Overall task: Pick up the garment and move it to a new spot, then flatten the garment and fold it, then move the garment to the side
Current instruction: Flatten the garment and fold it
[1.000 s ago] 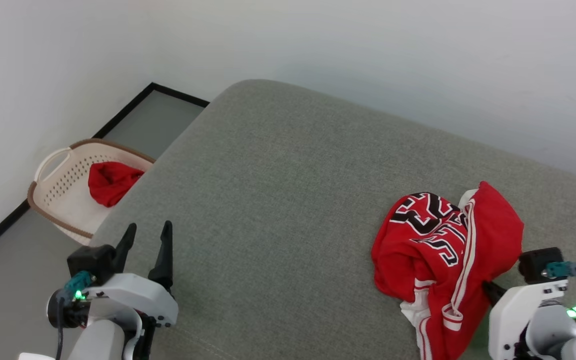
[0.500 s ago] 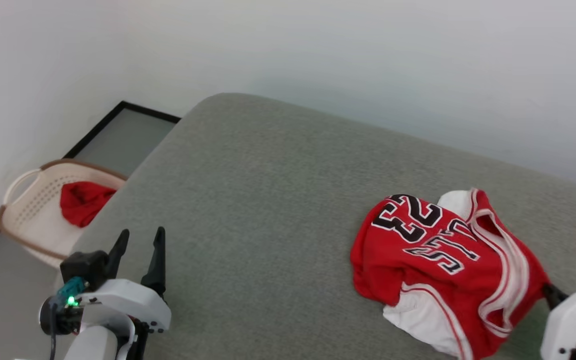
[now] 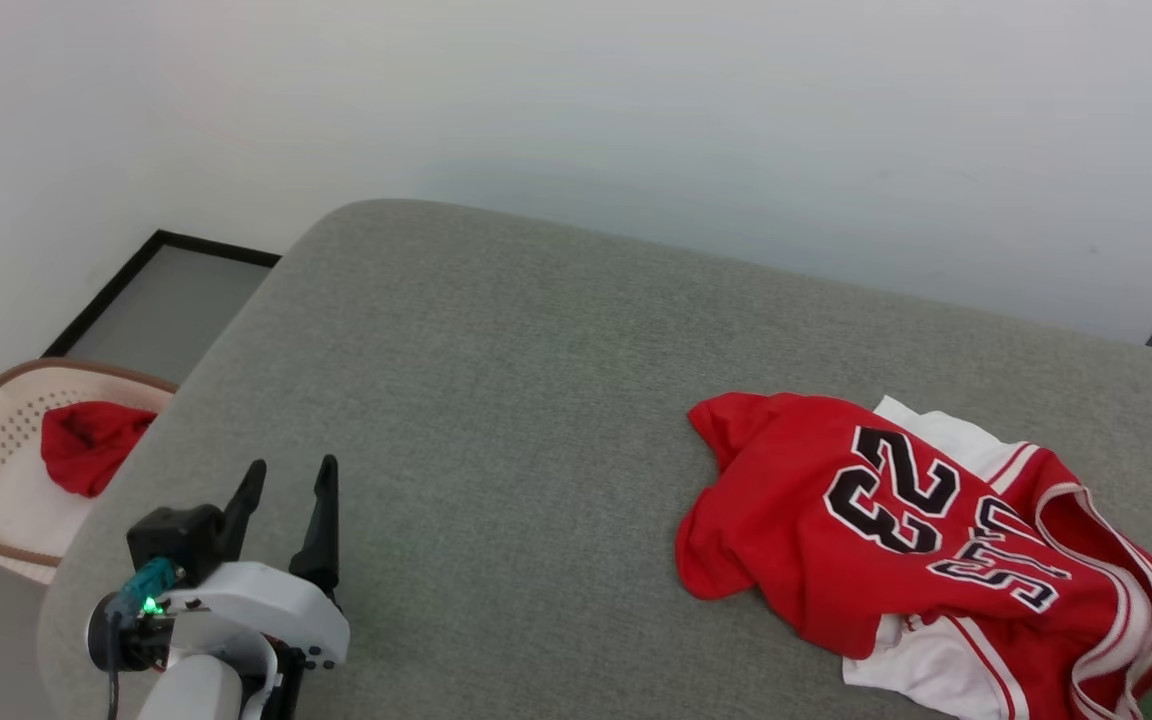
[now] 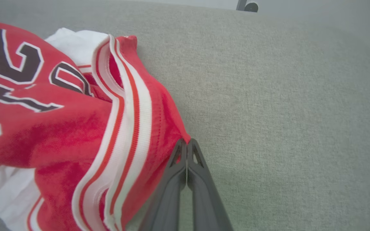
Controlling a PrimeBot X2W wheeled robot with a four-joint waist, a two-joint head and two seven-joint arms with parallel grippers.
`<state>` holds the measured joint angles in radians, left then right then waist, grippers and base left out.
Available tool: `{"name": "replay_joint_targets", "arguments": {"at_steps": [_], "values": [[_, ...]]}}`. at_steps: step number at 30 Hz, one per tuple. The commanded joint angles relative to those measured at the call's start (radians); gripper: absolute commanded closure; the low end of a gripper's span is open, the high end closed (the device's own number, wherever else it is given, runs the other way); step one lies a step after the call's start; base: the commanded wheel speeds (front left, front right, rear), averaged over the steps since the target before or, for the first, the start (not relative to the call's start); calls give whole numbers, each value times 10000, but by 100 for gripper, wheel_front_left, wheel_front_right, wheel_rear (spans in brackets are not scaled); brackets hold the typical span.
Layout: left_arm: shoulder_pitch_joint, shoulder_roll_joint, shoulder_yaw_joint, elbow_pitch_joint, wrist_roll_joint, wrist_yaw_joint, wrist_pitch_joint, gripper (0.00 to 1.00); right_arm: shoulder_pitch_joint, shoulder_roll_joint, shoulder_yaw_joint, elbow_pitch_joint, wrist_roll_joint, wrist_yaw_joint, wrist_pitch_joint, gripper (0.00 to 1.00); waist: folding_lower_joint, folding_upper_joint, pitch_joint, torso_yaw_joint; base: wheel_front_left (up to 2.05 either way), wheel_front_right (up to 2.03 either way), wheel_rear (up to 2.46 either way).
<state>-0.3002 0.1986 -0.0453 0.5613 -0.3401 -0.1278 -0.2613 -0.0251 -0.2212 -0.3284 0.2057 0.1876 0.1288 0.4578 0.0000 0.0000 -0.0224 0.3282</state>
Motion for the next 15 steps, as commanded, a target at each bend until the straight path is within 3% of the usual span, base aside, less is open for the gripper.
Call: {"name": "replay_joint_targets", "arguments": {"at_steps": [1,8,9,10,11,15], "values": [[61,2,13,-21,115,-41,-25,0,172,16,-141,79,-134,39,-49,100,0,0,46,-97,0,0,0],[45,36,15,-48,130,-45,-25,0,225,284,-147,372,-338,39,-184,100,0,0,121,-310,0,0,0],[50,44,21,-57,130,-44,-25,0,176,296,-100,391,-362,39,-255,68,0,0,126,-352,0,0,0],[62,56,37,-66,126,-45,-25,0,125,319,-41,421,-368,37,-323,24,0,0,129,-401,0,0,0],[74,66,40,-75,127,-39,-25,0,80,356,18,446,-386,39,-401,0,0,0,124,-445,0,0,0],[133,119,74,-110,154,-39,-25,0,-16,419,273,451,-302,39,-651,0,0,0,51,-656,0,0,0]]}}
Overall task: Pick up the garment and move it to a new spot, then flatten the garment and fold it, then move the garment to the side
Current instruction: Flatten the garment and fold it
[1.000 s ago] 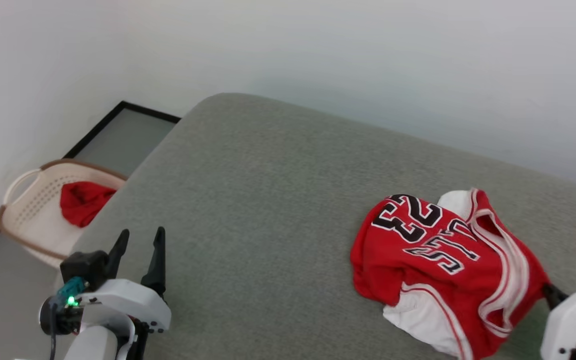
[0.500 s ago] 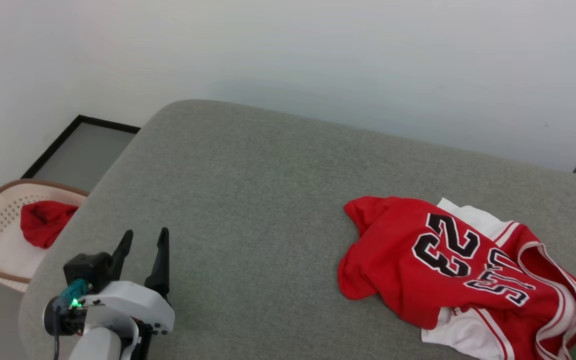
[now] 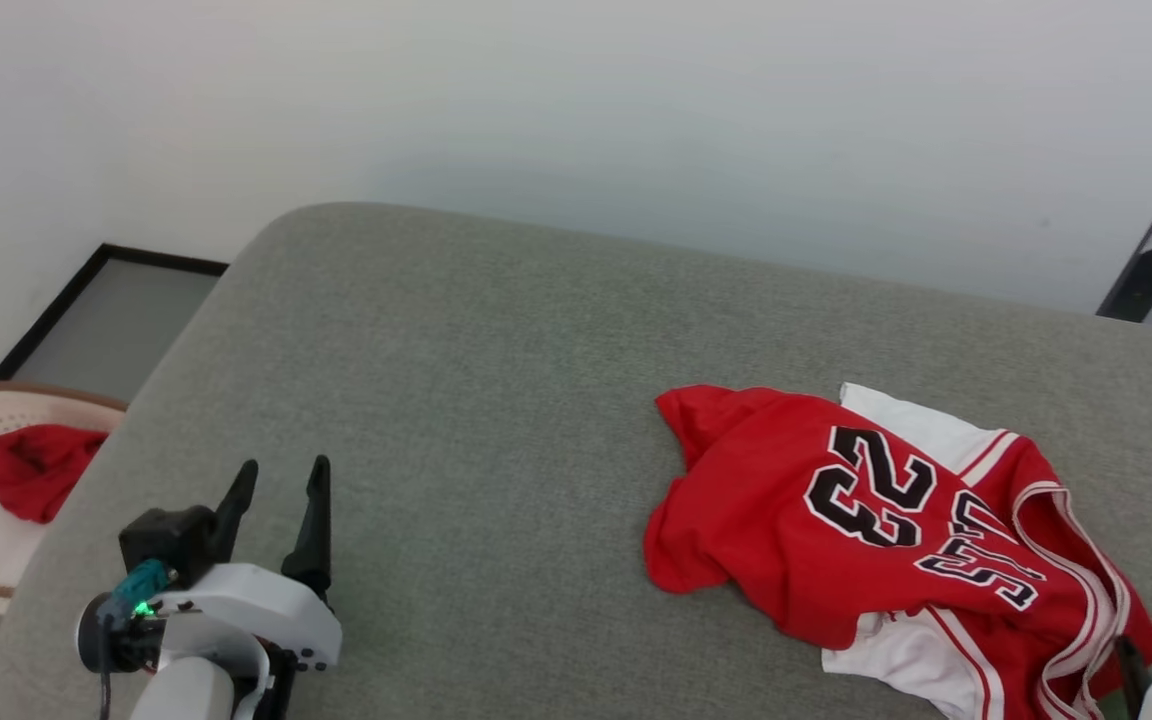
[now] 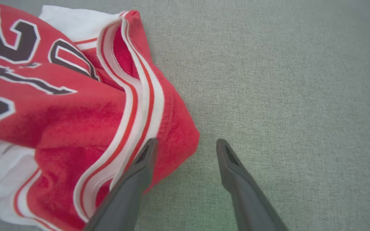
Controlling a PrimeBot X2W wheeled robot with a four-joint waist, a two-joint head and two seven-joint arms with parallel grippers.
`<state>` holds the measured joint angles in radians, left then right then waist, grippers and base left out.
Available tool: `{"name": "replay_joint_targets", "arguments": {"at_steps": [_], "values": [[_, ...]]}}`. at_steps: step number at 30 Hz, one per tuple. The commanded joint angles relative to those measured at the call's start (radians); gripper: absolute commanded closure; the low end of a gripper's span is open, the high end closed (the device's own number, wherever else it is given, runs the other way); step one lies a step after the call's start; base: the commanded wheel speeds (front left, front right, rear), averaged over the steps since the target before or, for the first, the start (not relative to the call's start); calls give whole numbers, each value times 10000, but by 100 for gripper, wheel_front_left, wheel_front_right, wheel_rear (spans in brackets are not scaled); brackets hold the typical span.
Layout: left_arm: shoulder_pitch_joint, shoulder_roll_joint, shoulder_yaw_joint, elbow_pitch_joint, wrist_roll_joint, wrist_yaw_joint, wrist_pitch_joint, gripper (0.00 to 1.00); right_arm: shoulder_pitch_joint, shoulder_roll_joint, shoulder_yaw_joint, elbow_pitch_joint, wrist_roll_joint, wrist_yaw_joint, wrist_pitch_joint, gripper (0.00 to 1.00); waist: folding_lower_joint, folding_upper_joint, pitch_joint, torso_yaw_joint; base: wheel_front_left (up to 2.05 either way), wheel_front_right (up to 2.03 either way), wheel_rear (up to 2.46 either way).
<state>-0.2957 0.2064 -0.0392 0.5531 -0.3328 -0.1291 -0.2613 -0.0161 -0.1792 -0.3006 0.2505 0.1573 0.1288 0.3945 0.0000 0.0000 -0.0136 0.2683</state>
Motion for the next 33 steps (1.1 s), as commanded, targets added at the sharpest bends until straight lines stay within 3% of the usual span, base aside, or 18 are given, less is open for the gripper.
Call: {"name": "replay_joint_targets", "arguments": {"at_steps": [1,7,15,25,31,33], "values": [[113,67,17,-33,90,-26,-25,0,-123,15,54,-34,30,39,-82,0,0,0,-67,-120,0,0,0],[116,242,-38,-118,30,-28,-25,0,-160,-111,505,-504,15,39,-751,0,0,0,-149,-562,0,0,0],[53,560,-242,-399,-280,-29,-25,0,-272,-175,1147,-1372,-308,37,-2780,0,0,0,-183,-1298,0,0,0],[136,726,-532,-794,-598,-29,95,0,-85,135,1677,-1512,-967,37,-5436,0,0,0,-133,-2177,0,0,0],[-107,849,-816,-1199,-1358,-30,630,0,-219,394,1802,-1285,-1089,37,-5818,0,0,0,-26,-2591,0,0,0],[-251,890,-1036,-1241,-1749,-30,1270,0,-303,430,1821,-1242,-1089,37,-5853,0,0,0,20,-2715,0,0,0]]}}
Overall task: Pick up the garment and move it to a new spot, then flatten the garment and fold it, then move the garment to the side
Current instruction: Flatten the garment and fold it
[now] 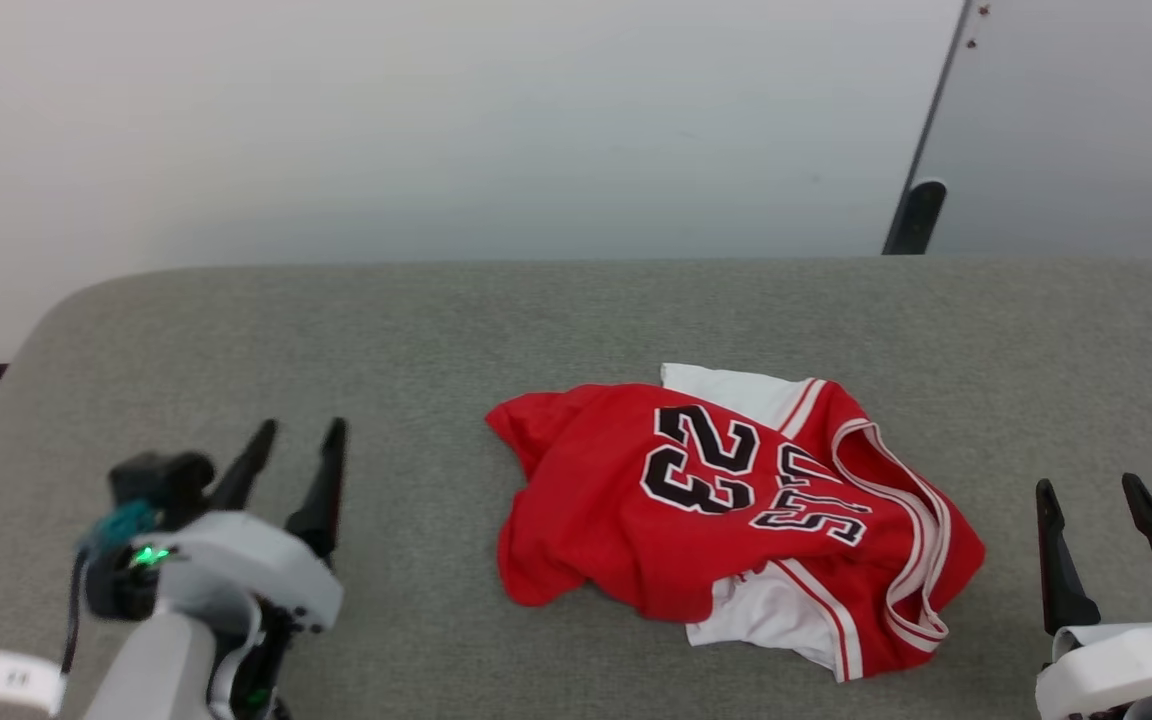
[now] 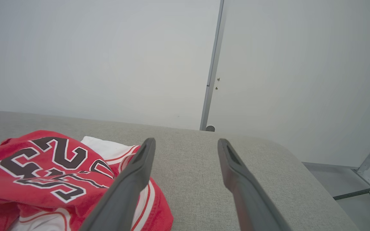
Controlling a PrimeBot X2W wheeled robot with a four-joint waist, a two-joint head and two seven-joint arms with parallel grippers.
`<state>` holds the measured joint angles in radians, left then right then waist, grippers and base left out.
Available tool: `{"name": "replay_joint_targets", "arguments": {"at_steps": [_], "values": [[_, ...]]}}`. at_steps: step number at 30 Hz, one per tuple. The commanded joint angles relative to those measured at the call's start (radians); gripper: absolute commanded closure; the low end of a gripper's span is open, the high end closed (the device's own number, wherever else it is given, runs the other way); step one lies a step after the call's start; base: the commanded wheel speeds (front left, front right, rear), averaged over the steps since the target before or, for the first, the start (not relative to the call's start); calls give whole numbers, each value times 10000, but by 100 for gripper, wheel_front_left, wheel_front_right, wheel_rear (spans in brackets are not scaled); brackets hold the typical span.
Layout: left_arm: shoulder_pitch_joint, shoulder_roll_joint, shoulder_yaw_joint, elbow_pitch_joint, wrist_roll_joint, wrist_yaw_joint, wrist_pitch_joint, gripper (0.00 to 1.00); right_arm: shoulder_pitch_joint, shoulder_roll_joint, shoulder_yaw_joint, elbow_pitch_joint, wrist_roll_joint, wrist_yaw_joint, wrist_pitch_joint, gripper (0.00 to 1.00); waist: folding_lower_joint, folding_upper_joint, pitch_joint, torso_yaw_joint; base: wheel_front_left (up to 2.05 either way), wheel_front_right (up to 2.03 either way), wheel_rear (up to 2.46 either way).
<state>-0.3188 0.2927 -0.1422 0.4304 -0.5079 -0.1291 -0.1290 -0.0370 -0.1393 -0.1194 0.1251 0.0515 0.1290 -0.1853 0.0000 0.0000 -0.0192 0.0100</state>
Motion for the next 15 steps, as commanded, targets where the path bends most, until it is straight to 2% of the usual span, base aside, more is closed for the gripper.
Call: {"name": "replay_joint_targets", "arguments": {"at_steps": [1,9,15], "values": [[-148,22,-193,-128,-319,-30,317,0,-142,31,40,30,-9,37,-54,0,0,0,105,-198,0,0,0],[-1016,596,-1453,-717,-2958,-28,4097,0,-447,-29,116,117,205,37,14,0,0,0,479,-761,0,0,0],[-1455,835,-2002,-633,-3541,151,6489,0,-527,30,94,222,263,36,-93,0,0,0,684,-1060,0,0,0]]}}
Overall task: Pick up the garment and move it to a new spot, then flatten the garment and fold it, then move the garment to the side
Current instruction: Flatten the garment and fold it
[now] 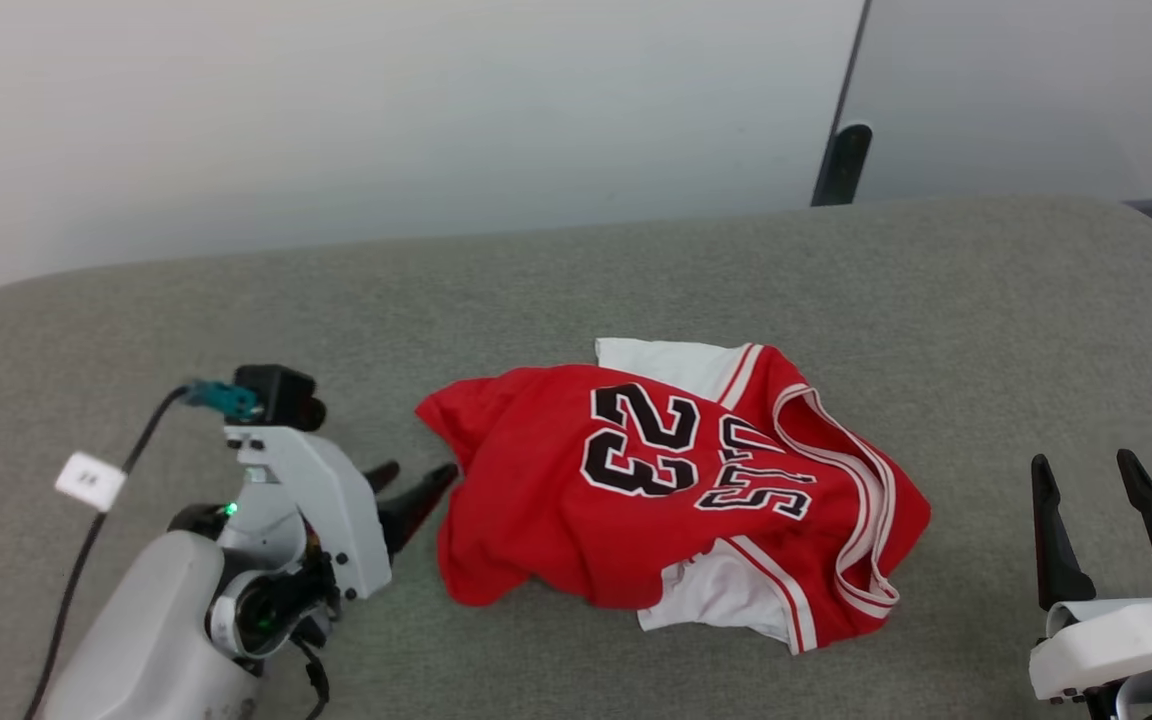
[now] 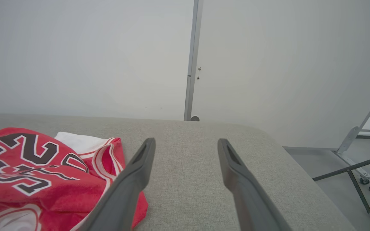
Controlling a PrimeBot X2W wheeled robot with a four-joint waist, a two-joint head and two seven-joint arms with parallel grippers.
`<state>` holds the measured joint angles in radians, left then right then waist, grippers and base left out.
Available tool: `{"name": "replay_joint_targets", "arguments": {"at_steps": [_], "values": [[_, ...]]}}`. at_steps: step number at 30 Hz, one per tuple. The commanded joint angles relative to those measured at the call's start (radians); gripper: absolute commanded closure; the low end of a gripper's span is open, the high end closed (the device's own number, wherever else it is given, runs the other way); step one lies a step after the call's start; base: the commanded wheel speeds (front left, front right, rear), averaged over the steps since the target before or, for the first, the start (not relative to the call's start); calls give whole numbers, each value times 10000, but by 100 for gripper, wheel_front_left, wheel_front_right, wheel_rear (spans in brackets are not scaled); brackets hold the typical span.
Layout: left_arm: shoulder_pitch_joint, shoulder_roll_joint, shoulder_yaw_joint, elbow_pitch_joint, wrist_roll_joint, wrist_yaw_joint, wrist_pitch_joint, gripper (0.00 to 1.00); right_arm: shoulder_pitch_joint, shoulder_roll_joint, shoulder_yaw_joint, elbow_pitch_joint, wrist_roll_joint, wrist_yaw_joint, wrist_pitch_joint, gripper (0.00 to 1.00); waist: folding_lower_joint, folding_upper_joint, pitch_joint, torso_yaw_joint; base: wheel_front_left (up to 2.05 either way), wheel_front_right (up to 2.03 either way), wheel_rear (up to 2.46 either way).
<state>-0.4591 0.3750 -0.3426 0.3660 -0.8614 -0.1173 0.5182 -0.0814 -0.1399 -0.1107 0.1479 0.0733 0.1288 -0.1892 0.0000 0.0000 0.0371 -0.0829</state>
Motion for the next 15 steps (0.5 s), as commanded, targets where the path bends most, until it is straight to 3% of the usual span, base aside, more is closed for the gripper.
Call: {"name": "replay_joint_targets", "arguments": {"at_steps": [1,6,15], "values": [[-67,-9,-58,61,-114,127,316,0,-89,60,4,8,29,39,-71,0,0,0,145,-173,0,0,0],[-108,80,-490,211,-108,418,1467,0,-243,86,-15,145,124,39,-91,0,0,0,293,-354,0,0,0],[-256,-131,-953,1313,-37,587,2150,0,-481,134,76,327,250,39,-191,0,0,0,596,-583,0,0,0]]}}
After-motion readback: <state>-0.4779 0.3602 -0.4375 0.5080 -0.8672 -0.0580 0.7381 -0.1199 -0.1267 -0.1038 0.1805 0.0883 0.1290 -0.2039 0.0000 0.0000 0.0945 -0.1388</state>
